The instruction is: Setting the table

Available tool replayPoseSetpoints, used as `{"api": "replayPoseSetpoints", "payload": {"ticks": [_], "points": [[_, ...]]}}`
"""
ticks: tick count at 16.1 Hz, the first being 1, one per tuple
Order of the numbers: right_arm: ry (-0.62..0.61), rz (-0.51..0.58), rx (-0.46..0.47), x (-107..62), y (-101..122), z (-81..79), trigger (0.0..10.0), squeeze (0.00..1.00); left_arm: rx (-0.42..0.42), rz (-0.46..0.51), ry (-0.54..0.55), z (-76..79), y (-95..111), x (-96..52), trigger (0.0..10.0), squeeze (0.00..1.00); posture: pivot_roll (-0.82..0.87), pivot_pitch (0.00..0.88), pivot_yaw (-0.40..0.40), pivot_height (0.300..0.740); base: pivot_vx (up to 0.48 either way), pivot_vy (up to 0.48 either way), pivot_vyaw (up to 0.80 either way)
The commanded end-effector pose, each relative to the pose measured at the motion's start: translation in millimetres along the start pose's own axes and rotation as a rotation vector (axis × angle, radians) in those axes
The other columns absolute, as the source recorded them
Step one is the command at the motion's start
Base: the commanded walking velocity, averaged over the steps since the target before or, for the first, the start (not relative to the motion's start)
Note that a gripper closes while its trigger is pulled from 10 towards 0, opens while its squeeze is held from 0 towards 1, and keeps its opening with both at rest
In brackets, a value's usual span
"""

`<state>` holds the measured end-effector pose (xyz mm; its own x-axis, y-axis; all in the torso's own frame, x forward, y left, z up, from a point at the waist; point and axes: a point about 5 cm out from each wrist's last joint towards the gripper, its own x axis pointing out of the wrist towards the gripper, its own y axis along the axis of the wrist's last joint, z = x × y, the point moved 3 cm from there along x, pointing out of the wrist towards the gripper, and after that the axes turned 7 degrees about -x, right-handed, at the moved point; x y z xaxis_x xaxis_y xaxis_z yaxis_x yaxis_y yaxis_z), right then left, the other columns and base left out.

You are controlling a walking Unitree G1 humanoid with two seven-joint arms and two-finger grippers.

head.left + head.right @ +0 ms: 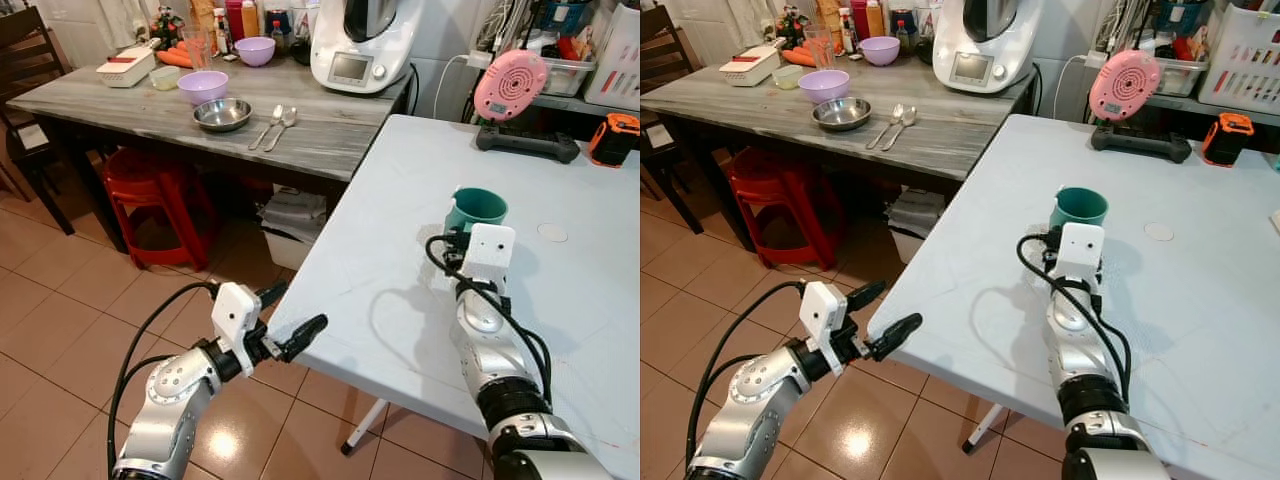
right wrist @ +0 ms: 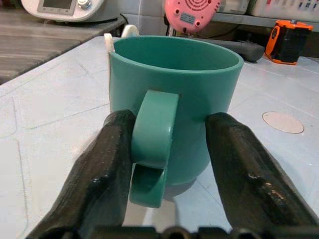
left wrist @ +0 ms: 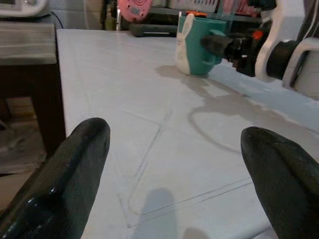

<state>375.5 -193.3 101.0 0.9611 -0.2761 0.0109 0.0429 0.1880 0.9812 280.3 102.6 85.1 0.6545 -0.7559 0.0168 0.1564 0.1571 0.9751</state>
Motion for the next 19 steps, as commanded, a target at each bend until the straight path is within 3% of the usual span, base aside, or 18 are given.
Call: {"api": "replayPoseSetpoints", "payload": {"ticks": [1,8,11,16,19], "points": [[-0.009,0.007,0.009,2.8,3,2.2,0.0,0.0,-0.023,0.0,-0.037,2.3,2,0.6,10.0,0.0,-0.01,0.0,0.031,0.74,0.0,0.0,0.0],[-0.019,0.002,0.006,0.8,-2,7.3,0.0,0.0,-0.039,-0.01,-0.099,8.2,4,-0.2,10.0,0.0,-0.02,0.0,0.032,0.74,0.0,0.0,0.0],[-0.02,0.002,0.009,-0.5,-3,7.9,0.0,0.0,-0.034,-0.005,-0.076,7.1,4,-0.2,10.0,0.0,-0.02,0.0,0.029,0.74,0.0,0.0,0.0],[-0.013,0.009,0.024,-10.9,-7,7.9,0.0,0.0,0.027,0.08,0.192,-33.6,18,-1.1,10.0,0.0,-0.02,0.0,0.025,0.74,0.0,0.0,0.0],[-0.016,0.007,0.028,-16.3,-10,10.1,0.0,0.0,0.042,0.071,0.332,-52.4,18,-3.5,10.0,0.0,-0.03,0.0,0.026,0.74,0.0,0.0,0.0]]}}
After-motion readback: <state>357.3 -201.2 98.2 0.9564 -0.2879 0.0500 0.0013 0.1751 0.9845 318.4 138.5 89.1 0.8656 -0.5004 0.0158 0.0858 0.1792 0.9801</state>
